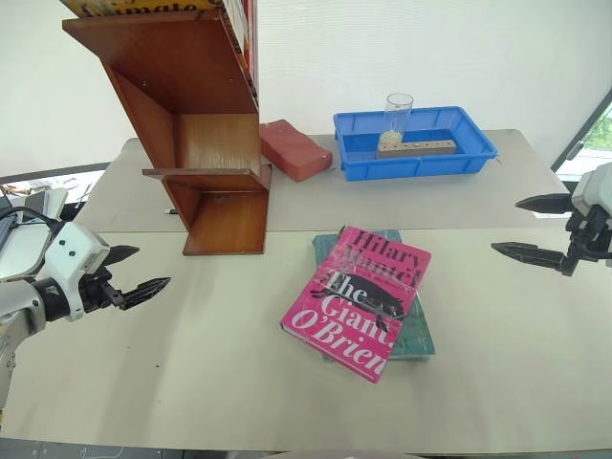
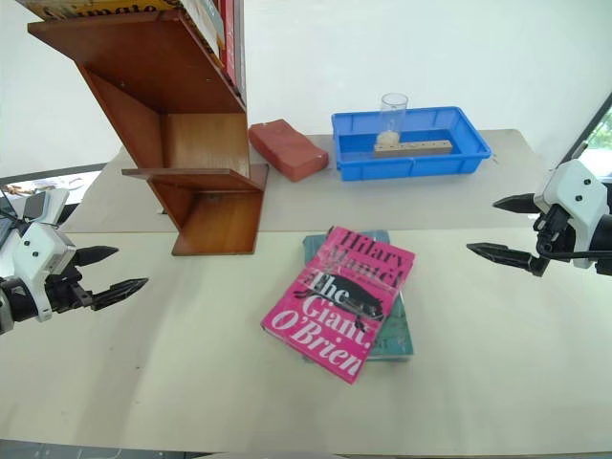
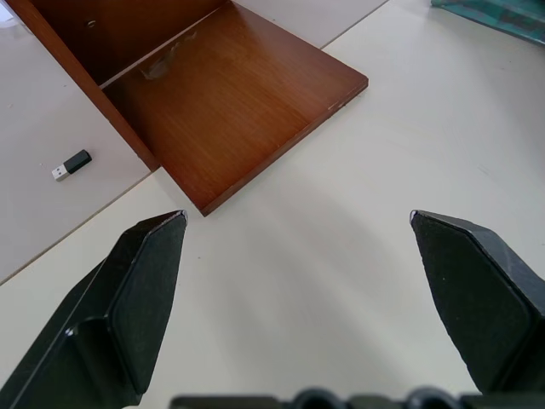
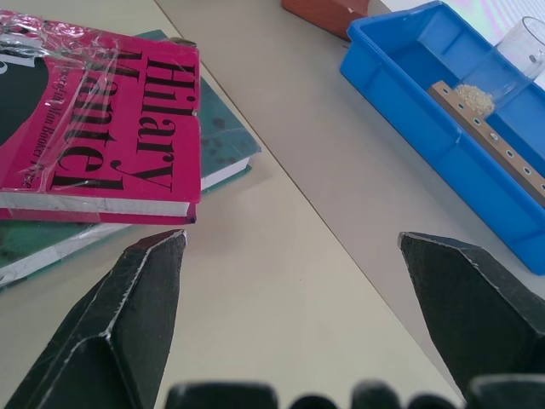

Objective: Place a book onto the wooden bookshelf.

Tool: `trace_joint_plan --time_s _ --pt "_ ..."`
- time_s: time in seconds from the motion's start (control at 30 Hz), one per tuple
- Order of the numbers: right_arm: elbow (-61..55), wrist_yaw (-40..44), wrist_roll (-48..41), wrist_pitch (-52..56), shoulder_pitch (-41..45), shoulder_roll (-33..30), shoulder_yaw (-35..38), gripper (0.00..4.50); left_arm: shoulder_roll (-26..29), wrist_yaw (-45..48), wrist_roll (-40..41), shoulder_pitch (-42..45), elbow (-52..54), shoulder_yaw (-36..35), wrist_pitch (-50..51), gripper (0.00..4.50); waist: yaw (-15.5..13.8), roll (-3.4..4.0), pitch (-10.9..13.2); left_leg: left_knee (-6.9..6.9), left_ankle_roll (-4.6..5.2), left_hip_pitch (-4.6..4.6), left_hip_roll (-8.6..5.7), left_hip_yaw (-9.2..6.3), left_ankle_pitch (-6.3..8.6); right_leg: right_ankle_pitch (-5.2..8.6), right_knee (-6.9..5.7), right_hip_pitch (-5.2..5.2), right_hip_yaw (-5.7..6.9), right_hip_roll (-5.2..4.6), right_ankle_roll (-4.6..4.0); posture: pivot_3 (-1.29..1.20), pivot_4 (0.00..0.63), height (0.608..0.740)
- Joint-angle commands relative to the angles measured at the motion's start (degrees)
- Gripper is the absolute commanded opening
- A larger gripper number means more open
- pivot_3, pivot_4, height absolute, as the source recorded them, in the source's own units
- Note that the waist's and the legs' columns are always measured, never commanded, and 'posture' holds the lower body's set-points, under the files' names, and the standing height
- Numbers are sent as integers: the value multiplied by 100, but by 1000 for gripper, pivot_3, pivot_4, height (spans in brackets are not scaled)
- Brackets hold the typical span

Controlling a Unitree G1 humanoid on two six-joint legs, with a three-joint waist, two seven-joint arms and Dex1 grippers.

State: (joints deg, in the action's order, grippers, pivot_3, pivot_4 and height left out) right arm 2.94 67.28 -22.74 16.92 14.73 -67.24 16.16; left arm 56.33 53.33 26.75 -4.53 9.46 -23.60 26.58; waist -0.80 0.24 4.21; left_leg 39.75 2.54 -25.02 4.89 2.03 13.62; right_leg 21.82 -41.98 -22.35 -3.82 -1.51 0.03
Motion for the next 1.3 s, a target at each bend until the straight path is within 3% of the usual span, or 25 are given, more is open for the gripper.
trace_joint_plan --time_s 0.03,0.27,0.5,0.6,0.77,0.97,1.2,1.3 --pt "-58 -26 19 -21 95 15 80 4407 90 74 -55 -1 71 -185 -51 4500 0 0 0 0 0 0 0 0 0 0 0 0 0 0 0 0 150 637" --pt "-7 -63 189 -64 77 87 64 4407 212 101 -52 374 -229 -57 346 4500 -12 0 0 1 0 1 -1 0 0 1 0 0 0 1 2 0 150 637" --pt "-57 -34 211 -50 -6 100 139 4407 -188 -52 -117 531 -52 -66 -76 4500 1 2 -1 1 0 2 0 2 0 -2 0 4 -2 0 -2 0 150 637" --pt "-94 -145 249 15 -58 123 182 4407 -185 311 255 616 -56 -24 214 4500 0 1 -1 1 0 2 1 1 0 -2 -2 3 -1 2 -2 0 150 637" --pt "-371 -242 138 181 -259 181 286 4407 -274 414 1897 1545 7 37 2181 4500 -35 -3 1 5 0 1 -1 -2 -1 3 -1 7 4 2 9 0 150 637" --pt "-1217 -225 250 315 -1198 159 527 2598 -872 72 2821 2457 -235 741 3809 4500 -32 0 -2 6 1 0 -6 -5 -1 0 0 21 0 3 19 0 150 637" --pt "-1716 -649 764 124 -1754 417 105 181 -1913 -235 2666 3036 -1103 1879 4726 4500 5 -8 -1 5 0 7 -6 -22 -3 -2 5 60 -2 17 20 0 150 637" --pt "-1606 -813 828 237 -1633 600 -115 49 -2463 -470 2587 3317 -1847 1867 4818 4500 4 -8 0 3 0 22 -9 -29 -3 -2 16 83 -3 20 20 0 150 637"
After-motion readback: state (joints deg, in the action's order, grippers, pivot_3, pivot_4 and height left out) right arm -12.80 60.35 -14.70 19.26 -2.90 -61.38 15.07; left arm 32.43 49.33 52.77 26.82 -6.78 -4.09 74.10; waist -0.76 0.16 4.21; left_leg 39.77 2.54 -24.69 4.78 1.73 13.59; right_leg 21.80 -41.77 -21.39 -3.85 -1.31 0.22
